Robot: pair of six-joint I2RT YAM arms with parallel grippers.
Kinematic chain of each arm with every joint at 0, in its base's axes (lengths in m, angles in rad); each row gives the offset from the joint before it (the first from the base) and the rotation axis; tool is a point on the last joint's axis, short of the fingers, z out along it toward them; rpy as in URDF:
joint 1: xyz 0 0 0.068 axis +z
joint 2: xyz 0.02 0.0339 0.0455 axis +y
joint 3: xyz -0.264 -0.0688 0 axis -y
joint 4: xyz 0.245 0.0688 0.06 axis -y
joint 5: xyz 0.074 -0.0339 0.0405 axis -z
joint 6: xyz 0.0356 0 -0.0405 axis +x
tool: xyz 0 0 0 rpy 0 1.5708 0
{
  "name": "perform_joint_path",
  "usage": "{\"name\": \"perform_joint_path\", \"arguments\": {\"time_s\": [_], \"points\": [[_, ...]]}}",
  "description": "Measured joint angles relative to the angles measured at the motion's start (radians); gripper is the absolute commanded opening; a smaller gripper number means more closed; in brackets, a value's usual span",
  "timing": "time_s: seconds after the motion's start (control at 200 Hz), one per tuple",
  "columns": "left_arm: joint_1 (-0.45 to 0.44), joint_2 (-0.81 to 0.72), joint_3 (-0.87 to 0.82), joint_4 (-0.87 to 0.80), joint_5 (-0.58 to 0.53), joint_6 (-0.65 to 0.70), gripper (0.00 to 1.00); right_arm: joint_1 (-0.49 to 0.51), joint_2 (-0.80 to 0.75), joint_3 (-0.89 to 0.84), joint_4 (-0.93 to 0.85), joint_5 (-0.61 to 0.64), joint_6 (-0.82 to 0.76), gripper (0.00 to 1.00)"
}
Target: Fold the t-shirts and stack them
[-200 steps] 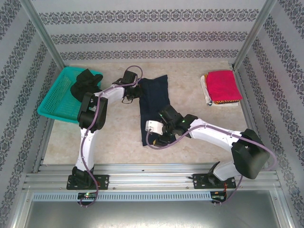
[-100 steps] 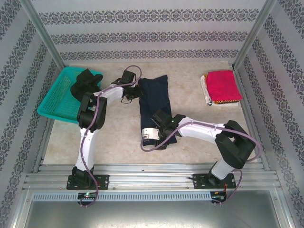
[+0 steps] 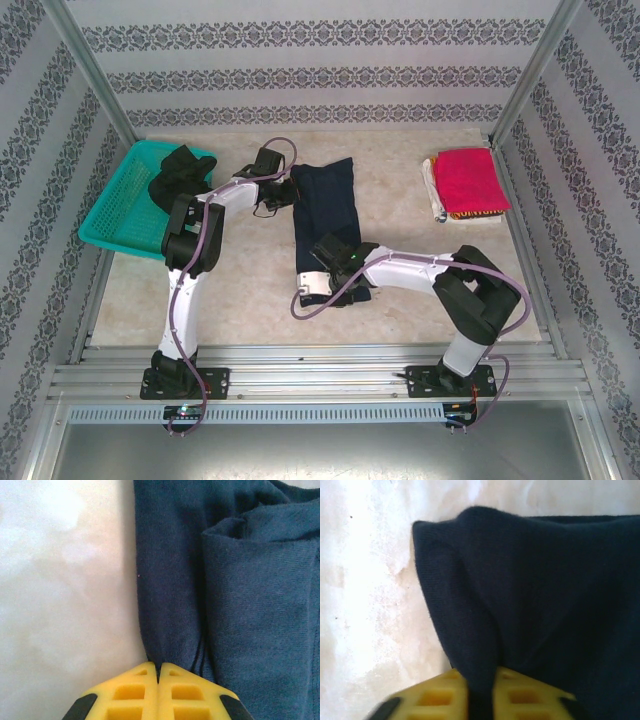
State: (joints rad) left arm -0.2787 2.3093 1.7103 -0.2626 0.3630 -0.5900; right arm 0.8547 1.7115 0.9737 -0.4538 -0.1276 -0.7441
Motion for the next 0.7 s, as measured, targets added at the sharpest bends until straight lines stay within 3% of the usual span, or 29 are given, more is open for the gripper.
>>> {"name": "perform_joint_path", "arguments": {"time_s": [0.305,0.699], "points": [[0.010,-0.004,-0.029,0.037,0.047,0.027,0.00,0.004,-0.088,-0.026,-0.055,-0.026,0.044,0.00],[0.003,-0.093,-0.223,0.203,0.085,0.026,0.00,0.039,-0.198,0.016,-0.197,-0.068,0.075,0.00]]}}
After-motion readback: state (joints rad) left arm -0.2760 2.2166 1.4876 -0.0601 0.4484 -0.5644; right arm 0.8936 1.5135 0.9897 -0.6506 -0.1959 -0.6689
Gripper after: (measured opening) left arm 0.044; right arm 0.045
